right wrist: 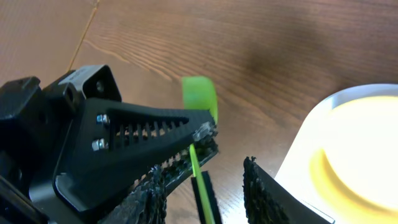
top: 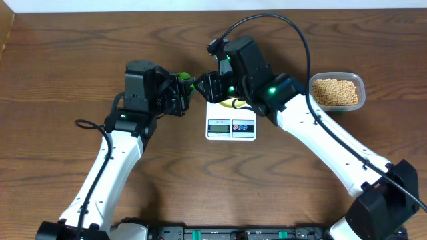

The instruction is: Scoop item into bowl and weigh 50g on scale

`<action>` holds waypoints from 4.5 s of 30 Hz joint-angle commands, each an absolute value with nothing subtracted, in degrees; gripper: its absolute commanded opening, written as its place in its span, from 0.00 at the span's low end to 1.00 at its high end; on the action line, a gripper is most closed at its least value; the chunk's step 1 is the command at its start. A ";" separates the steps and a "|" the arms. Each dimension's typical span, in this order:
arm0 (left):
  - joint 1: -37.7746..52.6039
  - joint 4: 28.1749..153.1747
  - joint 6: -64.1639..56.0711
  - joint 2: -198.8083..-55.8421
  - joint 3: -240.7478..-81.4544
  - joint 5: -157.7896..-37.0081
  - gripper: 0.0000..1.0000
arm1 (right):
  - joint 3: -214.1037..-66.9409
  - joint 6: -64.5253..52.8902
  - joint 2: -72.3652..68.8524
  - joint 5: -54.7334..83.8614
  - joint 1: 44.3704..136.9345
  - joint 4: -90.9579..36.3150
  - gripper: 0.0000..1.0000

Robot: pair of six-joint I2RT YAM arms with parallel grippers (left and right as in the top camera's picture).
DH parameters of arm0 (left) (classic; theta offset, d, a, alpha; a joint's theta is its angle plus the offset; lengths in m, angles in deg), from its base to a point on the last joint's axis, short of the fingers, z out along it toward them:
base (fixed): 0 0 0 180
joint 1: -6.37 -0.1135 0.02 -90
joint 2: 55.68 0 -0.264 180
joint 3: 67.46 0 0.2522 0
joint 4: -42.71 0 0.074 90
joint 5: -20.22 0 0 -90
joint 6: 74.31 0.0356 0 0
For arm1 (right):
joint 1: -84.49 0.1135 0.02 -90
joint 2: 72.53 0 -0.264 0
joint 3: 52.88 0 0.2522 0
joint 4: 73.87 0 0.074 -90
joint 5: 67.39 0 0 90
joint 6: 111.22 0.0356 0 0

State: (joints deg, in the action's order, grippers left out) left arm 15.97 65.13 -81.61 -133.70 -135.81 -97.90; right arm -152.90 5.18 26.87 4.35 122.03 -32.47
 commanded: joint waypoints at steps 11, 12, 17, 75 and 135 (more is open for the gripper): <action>16.10 63.36 -81.76 -133.48 -136.23 -97.62 0.07 | -153.54 6.20 27.56 5.20 122.95 -32.29 0.28; 16.10 63.36 -81.76 -133.48 -136.23 -97.64 0.08 | -153.54 6.20 27.56 5.20 122.95 -32.32 0.27; 16.10 63.19 -82.17 -133.48 -136.21 -97.66 0.08 | -153.54 6.20 27.56 5.20 122.95 -32.47 0.23; 16.10 61.92 -78.31 -133.48 -136.23 -101.62 0.60 | -153.54 1.99 27.56 6.31 122.66 -33.47 0.01; 16.06 65.40 -36.38 -133.48 -136.21 -94.10 0.80 | -172.71 -16.27 38.32 22.03 75.14 13.76 0.01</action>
State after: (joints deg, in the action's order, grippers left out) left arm 15.97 65.27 -37.80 -133.70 -135.81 -94.89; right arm -171.92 -13.93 36.20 21.55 75.39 13.74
